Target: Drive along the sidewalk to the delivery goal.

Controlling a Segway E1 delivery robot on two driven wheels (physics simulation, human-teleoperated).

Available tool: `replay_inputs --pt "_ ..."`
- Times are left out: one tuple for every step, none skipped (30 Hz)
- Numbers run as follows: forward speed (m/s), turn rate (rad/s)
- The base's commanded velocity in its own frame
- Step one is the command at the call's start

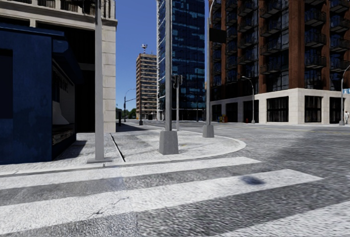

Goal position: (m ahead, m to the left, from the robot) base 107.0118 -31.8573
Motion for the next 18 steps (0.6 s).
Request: replay_inputs --pt "1.84 0.26" --pt "1.84 0.26" --pt "1.84 0.26" --pt "1.84 0.26" --pt "1.84 0.26" --pt "1.84 0.26" --pt "1.84 0.26" --pt "1.84 0.26" --pt "1.84 0.26" --pt "1.84 0.26" --pt "1.84 0.27" --pt "1.84 0.35" --pt "1.84 0.41" --pt "1.84 0.41" --pt "1.84 0.43" --pt "1.84 0.43" --pt "1.84 0.43" --pt "1.84 0.43"
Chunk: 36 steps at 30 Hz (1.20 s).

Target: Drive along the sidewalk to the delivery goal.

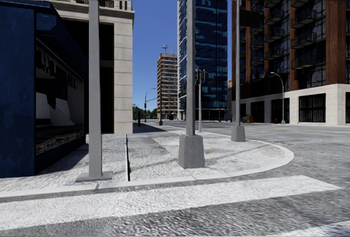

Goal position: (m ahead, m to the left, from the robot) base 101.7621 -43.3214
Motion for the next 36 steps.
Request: replay_inputs --pt "1.84 0.43" --pt "1.84 0.43" --pt "1.84 0.43" --pt "1.84 0.43" --pt "1.84 0.43" --pt "1.84 0.43" --pt "1.84 0.40" --pt "1.84 0.40" --pt "1.84 0.00" --pt "1.84 0.00" --pt "1.84 0.00" --pt "1.84 0.00" --pt "1.84 0.00" --pt "1.84 0.00" --pt "1.84 0.00" --pt "1.84 0.00" --pt "1.84 0.00" --pt "1.84 0.00" --pt "1.84 0.00" --pt "1.84 0.00" --pt "1.84 0.00" --pt "1.84 0.00" --pt "1.84 0.00" --pt "1.84 0.02" --pt "1.84 0.19" --pt "1.84 0.33" --pt "1.84 0.33" --pt "1.84 0.36" --pt "1.84 0.37" --pt "1.84 0.33" --pt "1.84 0.33" --pt "1.84 0.26" --pt "1.84 0.13" --pt "1.84 0.01" --pt "1.84 0.01" --pt "1.84 0.00"
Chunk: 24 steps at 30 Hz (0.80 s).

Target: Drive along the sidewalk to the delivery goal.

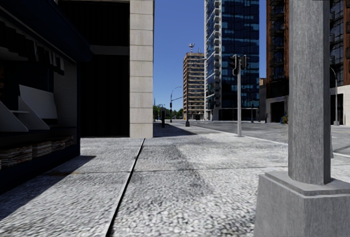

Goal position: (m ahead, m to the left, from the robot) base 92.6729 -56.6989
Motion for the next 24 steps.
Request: replay_inputs --pt "1.84 0.00" --pt "1.84 0.00" --pt "1.84 0.00" --pt "1.84 0.00" --pt "1.84 0.00" --pt "1.84 0.00" --pt "1.84 0.00" --pt "1.84 0.00" --pt "1.84 0.00" --pt "1.84 0.08" --pt "1.84 0.20" --pt "1.84 0.20" --pt "1.84 0.23" --pt "1.84 0.24" --pt "1.84 0.07" --pt "1.84 0.07" --pt "1.84 0.00" --pt "1.84 0.00" --pt "1.84 0.00" --pt "1.84 0.00" --pt "1.84 0.00" --pt "1.84 0.00" --pt "1.84 0.00" --pt "1.84 0.00"
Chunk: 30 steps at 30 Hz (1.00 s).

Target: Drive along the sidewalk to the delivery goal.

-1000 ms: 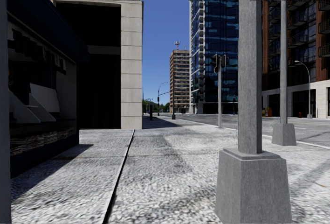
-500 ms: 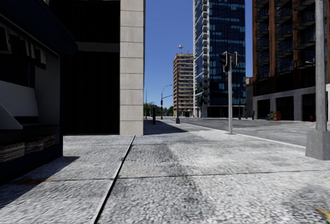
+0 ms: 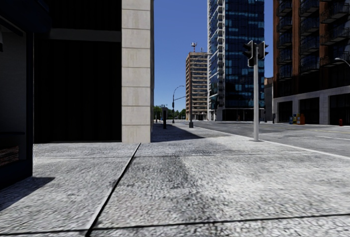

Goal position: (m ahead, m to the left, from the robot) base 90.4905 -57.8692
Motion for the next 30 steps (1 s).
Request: replay_inputs --pt "1.84 0.00" --pt "1.84 0.00" --pt "1.84 0.00" --pt "1.84 0.00" --pt "1.84 0.00" --pt "1.84 0.00" --pt "1.84 0.00" --pt "1.84 0.00" --pt "1.84 0.00" --pt "1.85 0.00" --pt "1.85 0.00" --pt "1.85 0.00" --pt "1.86 0.00" --pt "1.86 0.00" --pt "1.86 0.00" --pt "1.86 0.00" --pt "1.88 0.00" --pt "1.93 0.00" --pt "2.00 0.00" --pt "2.00 0.00" --pt "2.00 0.00" --pt "2.00 0.00" --pt "2.00 0.00" --pt "2.00 0.00" --pt "2.00 0.00" --pt "2.00 0.00" --pt "2.00 0.00" --pt "2.00 0.00" --pt "2.00 0.00" --pt "2.00 0.00"
